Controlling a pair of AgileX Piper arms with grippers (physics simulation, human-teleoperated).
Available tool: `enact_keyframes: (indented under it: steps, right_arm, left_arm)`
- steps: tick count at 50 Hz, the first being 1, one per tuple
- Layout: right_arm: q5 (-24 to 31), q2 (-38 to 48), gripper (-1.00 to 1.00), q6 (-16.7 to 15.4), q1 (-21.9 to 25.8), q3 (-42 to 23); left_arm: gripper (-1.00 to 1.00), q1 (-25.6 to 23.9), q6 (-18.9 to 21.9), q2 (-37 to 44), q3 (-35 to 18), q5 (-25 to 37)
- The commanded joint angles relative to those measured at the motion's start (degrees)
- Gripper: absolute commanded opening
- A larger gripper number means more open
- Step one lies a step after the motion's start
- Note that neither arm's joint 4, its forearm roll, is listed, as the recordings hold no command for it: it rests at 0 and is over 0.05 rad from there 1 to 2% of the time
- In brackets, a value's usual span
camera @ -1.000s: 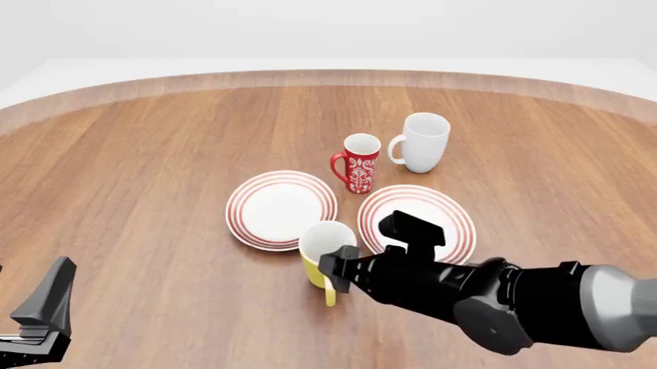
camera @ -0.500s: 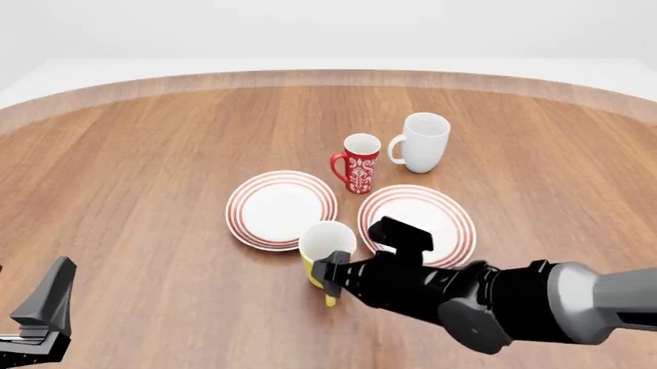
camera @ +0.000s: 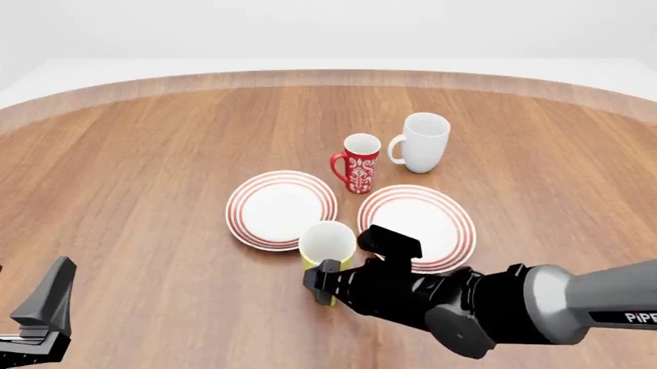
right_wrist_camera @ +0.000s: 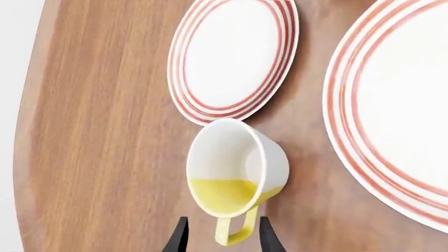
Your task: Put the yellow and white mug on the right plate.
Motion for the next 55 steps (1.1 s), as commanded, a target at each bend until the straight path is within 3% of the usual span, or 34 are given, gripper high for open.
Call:
enact_keyframes:
  steps: [1, 25, 26, 43, 46, 55]
  right_arm:
    - [0.36, 0.36, 1.0, -0.01, 0.48, -0.63]
    - [-1.38, 3.26, 1.0, 0.04, 0.35, -0.31]
    - [-1.32, 3.2, -1.0, 0.02, 0.33, -0.39]
    - [0.69, 1.9, -1.0, -1.36, -0.27, -1.38]
    - [4.25, 0.49, -1.0, -4.04, -1.17, -3.51]
    - [10.05, -2.82, -1.0, -6.7, -1.88, -6.9]
  left_arm:
    - [1.0, -0.01, 0.01, -0.01, 0.0, 0.0]
    - [1.0, 0.01, 0.0, 0.0, 0.0, 0.0]
    - [1.0, 0.01, 0.0, 0.0, 0.0, 0.0]
    - [1.0, 0.0, 0.0, 0.01, 0.0, 0.0]
    - [1.0, 0.0, 0.0, 0.0, 0.0, 0.0]
    - [1.0, -0.01, 0.0, -0.01, 0.0, 0.0]
